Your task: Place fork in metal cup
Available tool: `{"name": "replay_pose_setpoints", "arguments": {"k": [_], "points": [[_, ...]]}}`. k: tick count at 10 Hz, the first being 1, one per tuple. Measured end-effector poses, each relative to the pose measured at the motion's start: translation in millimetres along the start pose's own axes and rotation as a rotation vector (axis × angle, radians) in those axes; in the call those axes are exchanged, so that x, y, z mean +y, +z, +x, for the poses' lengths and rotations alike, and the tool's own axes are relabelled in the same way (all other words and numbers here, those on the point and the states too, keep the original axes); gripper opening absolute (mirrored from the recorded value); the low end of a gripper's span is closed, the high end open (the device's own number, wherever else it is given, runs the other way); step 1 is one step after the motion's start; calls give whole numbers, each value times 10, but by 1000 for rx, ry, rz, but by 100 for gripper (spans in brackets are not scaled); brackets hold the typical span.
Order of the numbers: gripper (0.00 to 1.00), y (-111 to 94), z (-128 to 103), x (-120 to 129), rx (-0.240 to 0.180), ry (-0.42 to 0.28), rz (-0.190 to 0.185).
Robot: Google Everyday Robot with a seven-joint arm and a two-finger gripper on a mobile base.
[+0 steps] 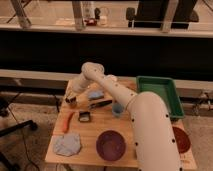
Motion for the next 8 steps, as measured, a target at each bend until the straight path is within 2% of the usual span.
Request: {"name": "replay_pose_setpoints", "arguments": {"k": [8], "points": [[4,40,39,52,10,-14,-20]]}}
